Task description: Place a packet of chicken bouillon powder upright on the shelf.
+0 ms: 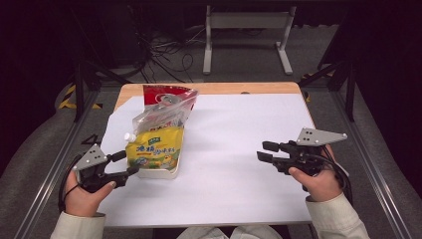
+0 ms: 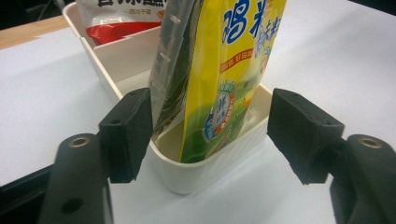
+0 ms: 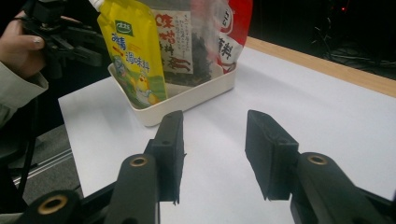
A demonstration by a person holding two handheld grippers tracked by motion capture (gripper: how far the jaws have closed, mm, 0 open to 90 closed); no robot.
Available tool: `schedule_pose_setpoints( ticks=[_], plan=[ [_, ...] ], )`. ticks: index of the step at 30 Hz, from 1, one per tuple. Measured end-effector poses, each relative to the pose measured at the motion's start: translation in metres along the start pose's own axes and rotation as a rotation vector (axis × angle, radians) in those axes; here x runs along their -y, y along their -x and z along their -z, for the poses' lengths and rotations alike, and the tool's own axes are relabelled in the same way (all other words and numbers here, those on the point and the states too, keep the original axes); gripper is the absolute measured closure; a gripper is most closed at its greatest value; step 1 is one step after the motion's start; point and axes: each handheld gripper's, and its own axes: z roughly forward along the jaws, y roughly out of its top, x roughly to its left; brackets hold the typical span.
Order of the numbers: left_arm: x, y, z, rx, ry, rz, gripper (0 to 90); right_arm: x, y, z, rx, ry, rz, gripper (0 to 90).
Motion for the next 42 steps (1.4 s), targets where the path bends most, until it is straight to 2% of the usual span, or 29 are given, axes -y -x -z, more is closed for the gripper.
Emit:
schedule_pose_setpoints(
  ticks=[3, 4, 6, 13, 18, 24, 33, 37, 42],
  plan=[
    [0.001, 0.001, 0.003, -0.005, 0.004, -0.003, 29.3, 0.001, 0.002, 0.003, 0.017, 0.001, 0.006, 54.3],
    [0.002, 0.001, 0.005, -0.008, 0.003, -0.008, 27.7, 0.002, 0.003, 0.006, 0.027, -0.001, 0.015, 50.9],
    [0.005, 0.002, 0.007, -0.013, -0.014, -0.003, 27.0, 0.003, 0.004, 0.008, 0.036, -0.003, 0.025, 48.0],
    [0.011, 0.003, 0.009, -0.014, -0.028, 0.003, 23.4, 0.010, 0.009, 0.017, 0.078, -0.025, 0.057, 40.6],
    [0.014, 0.005, 0.011, 0.007, -0.013, 0.012, 21.4, 0.015, 0.012, 0.025, 0.101, -0.028, 0.056, 38.6],
    [0.023, 0.006, 0.015, 0.038, -0.006, 0.045, 19.4, 0.026, 0.018, 0.038, 0.131, -0.048, 0.051, 37.4],
    [0.031, 0.004, 0.014, 0.040, -0.011, 0.079, 14.6, 0.044, 0.026, 0.050, 0.163, -0.078, 0.037, 35.3],
    [0.037, 0.002, 0.010, 0.036, -0.021, 0.102, 13.1, 0.055, 0.030, 0.052, 0.177, -0.094, 0.025, 34.4],
    [0.040, 0.001, 0.006, 0.030, -0.035, 0.106, 12.2, 0.066, 0.033, 0.050, 0.184, -0.101, 0.021, 32.0]
  ],
)
